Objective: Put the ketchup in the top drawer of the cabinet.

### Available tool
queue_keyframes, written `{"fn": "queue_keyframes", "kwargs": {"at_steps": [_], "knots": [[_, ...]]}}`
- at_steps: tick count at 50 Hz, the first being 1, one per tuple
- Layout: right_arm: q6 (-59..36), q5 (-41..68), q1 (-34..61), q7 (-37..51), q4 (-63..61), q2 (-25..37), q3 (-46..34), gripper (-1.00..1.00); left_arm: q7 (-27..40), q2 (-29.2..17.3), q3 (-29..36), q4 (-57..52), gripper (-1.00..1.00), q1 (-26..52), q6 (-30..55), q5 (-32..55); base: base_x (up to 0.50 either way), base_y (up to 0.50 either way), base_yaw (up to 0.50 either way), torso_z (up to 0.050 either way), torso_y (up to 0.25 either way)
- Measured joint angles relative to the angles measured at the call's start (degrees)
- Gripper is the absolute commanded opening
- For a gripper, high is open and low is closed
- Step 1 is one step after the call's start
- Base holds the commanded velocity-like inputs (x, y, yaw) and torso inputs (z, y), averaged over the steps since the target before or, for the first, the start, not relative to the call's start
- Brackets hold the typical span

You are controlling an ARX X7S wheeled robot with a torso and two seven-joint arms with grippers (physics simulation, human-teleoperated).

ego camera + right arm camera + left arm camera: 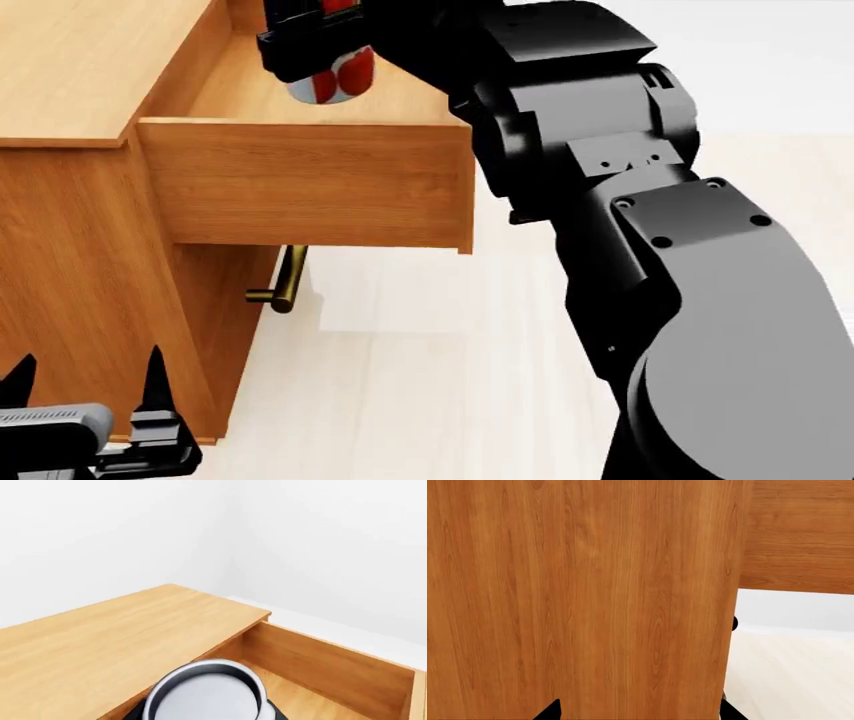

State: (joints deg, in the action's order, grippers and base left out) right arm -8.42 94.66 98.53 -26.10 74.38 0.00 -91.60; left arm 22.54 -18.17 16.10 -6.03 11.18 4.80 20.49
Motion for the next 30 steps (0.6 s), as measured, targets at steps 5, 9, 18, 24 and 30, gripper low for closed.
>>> {"fn": "queue_keyframes", "kwargs": {"at_steps": [5,9,18,24,30], "knots": [[-0.04,0.38,-0.53,-0.07,0.0,0.0,-0.32,-1.0,-0.02,0.0,0.04,0.23,1.0,0.06,-0.15,0.07,0.0,0.0,0.0,0.0,0.0],[-0.08,0.64,-0.91,-0.11,0.09,0.0,-0.47,-1.0,-0.02,-0.03,0.07,0.34,1.0,0.1,-0.25,0.11,0.0,0.0,0.0,0.0,0.0],[0.17,1.1,-1.78,-0.24,0.29,0.0,-0.71,-1.0,0.09,-0.17,0.2,0.36,1.0,0.2,-0.2,0.16,0.0,0.0,0.0,0.002,0.0],[0.31,1.35,-2.29,-0.3,0.42,0.0,-0.97,-1.0,0.25,-0.25,0.3,0.27,1.0,0.22,-0.1,0.13,0.0,0.0,0.0,0.0,0.0],[0.49,1.51,-2.69,-0.29,0.5,0.0,-1.21,-1.0,0.38,-0.3,0.4,0.26,1.0,0.29,-0.07,0.11,0.0,0.0,0.0,0.0,0.0]]}}
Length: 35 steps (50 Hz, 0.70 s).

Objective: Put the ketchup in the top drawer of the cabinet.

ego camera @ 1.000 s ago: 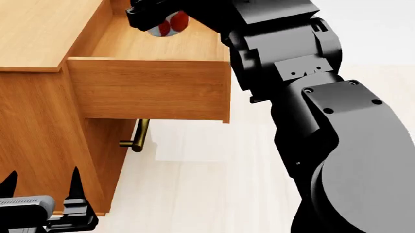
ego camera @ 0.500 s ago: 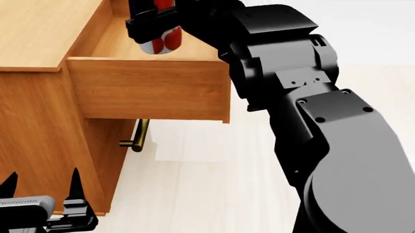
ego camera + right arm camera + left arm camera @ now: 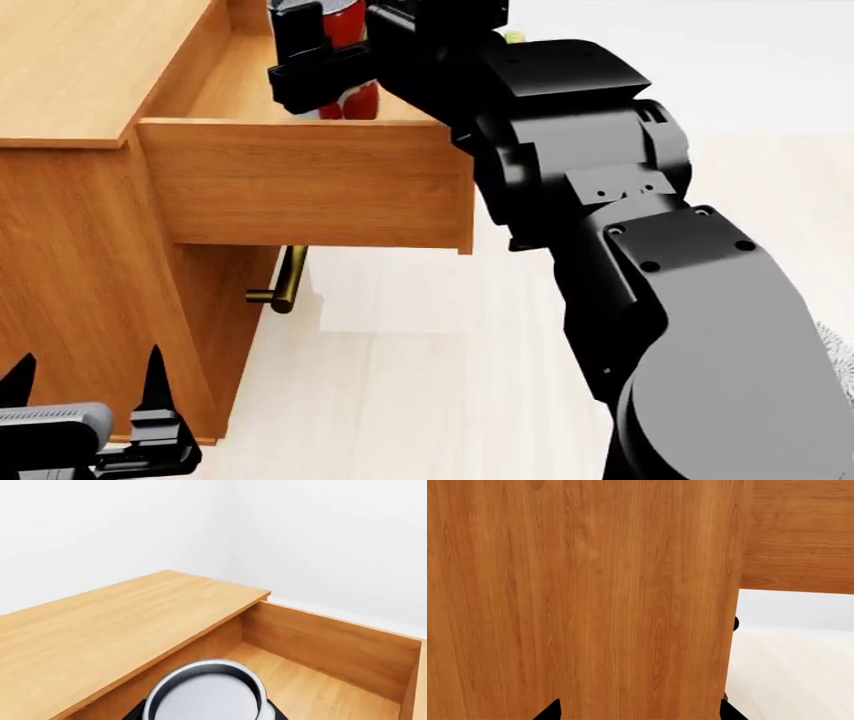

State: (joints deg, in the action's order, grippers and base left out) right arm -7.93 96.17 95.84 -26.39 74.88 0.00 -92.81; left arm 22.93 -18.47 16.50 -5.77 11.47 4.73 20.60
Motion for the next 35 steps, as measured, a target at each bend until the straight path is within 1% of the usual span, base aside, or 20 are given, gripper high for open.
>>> {"fn": "queue_keyframes", "kwargs": {"at_steps": [22,23,35], "knots": [[0.09,-0.62,-0.91,-0.18,0.02,0.0,0.26,-1.0,0.33,-0.17,0.24,0.33,1.0,0.09,-0.31,-0.04,0.0,0.0,0.0,0.0,0.0],[0.08,-0.64,-0.91,-0.18,0.03,0.0,0.29,1.0,0.34,-0.17,0.25,0.34,1.0,0.09,-0.32,-0.04,0.0,0.0,0.0,0.0,0.0],[0.66,-1.96,-1.11,-0.02,-0.01,0.01,1.08,1.0,0.47,-0.27,0.34,0.51,1.0,0.16,-0.51,0.01,0.0,0.0,0.0,0.0,0.0]]}}
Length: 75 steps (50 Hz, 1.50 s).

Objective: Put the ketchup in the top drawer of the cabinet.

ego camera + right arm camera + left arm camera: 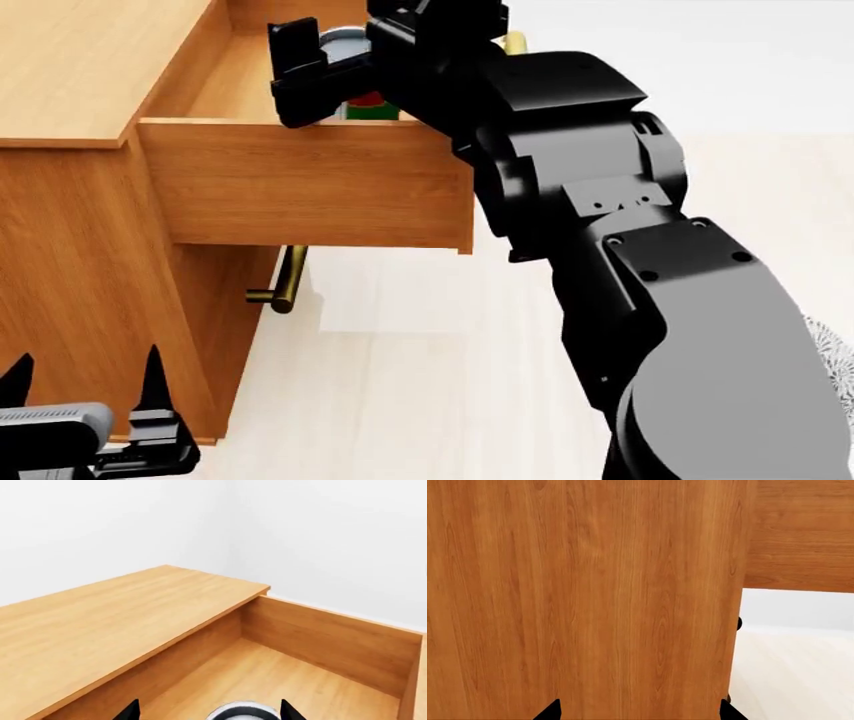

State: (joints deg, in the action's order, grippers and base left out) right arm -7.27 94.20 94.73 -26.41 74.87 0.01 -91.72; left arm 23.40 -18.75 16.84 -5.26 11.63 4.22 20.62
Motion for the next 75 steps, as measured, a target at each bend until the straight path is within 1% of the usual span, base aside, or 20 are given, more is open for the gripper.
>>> {"fn": "queue_keyframes", "kwargs": {"at_steps": [11,27,52,60,68,71,75], "knots": [[1.38,0.32,0.12,0.94,0.05,0.0,0.11,1.0,0.09,-0.01,0.14,0.27,1.0,0.13,-0.09,0.07,0.0,0.0,0.0,0.0,0.0],[8.31,5.6,1.43,1.84,0.03,0.0,-1.66,1.0,0.32,-0.14,0.28,0.25,1.0,0.19,-0.24,0.12,0.0,0.0,0.0,0.0,0.0],[20.76,10.78,3.57,4.07,-0.27,0.0,-2.58,1.0,1.23,-1.63,1.5,-6.08,1.0,-1.85,-6.21,-5.0,0.0,0.0,0.0,0.0,0.0],[24.6,13.45,4.05,4.78,-0.07,0.01,-5.01,1.0,1.49,-1.98,1.87,-7.57,1.0,-2.13,-6.55,-5.83,0.0,0.0,0.0,0.0,0.0],[28.43,19.64,5.04,4.18,0.0,0.17,-9.93,1.0,1.74,-2.37,2.11,-9.1,1.0,-2.53,-6.7,-6.31,0.0,0.0,0.0,0.0,0.0],[30.64,20.94,5.83,5.32,-3.25,1.79,-11.5,1.0,1.84,-2.56,2.22,-9.85,1.0,-2.74,-6.61,-6.45,0.0,0.0,0.0,0.0,0.0],[35.14,20.4,7.23,9.74,-12.73,6.48,-13.62,1.0,2.04,-2.87,2.36,-11.09,1.0,-3.04,-6.3,-6.64,0.0,0.0,0.0,0.0,0.0]]}}
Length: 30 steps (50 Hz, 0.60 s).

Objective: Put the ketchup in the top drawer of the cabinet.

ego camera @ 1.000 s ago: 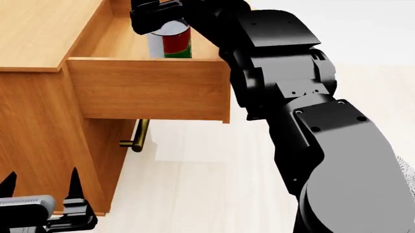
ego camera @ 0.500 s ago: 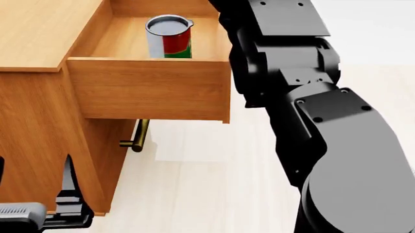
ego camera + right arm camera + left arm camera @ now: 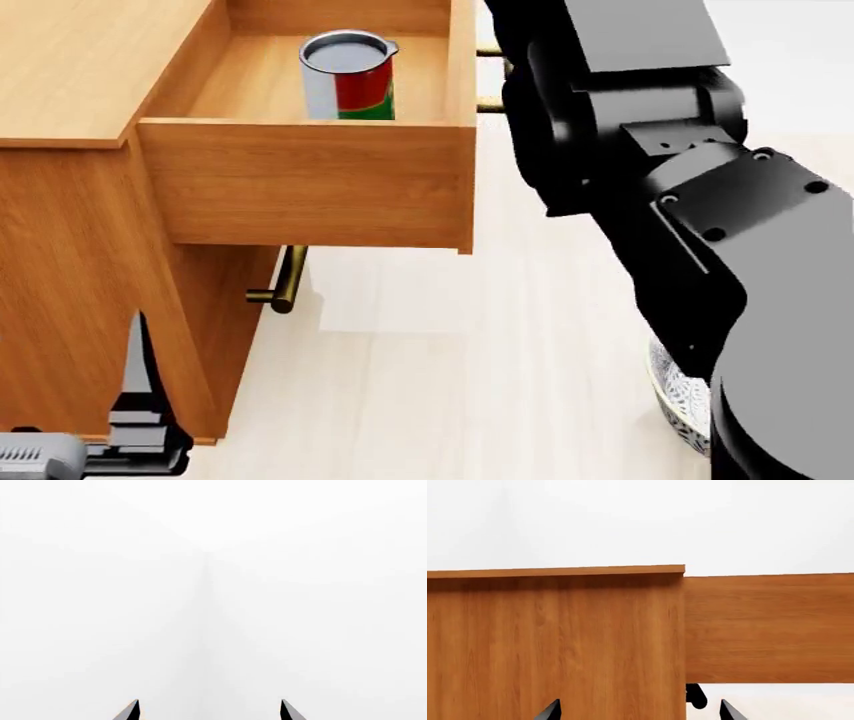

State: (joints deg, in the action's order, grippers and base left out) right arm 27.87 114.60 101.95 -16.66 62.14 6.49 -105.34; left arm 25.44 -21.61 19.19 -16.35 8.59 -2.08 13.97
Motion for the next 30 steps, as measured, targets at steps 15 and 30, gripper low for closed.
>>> {"fn": "queue_keyframes", "kwargs": {"at_steps": [15,30], "knots": [[16.42,-17.01,4.96,27.03,-39.54,21.53,-8.5,1.0,0.77,-1.14,0.29,-4.4,1.0,-1.21,1.08,-0.53,0.0,0.0,0.0,0.0,0.0],[22.2,-45.46,4.1,58.35,-64.95,37.57,-14.35,1.0,1.59,-2.27,0.13,-7.69,1.0,-2.55,1.83,-0.83,0.0,0.0,0.0,0.0,0.0]]}}
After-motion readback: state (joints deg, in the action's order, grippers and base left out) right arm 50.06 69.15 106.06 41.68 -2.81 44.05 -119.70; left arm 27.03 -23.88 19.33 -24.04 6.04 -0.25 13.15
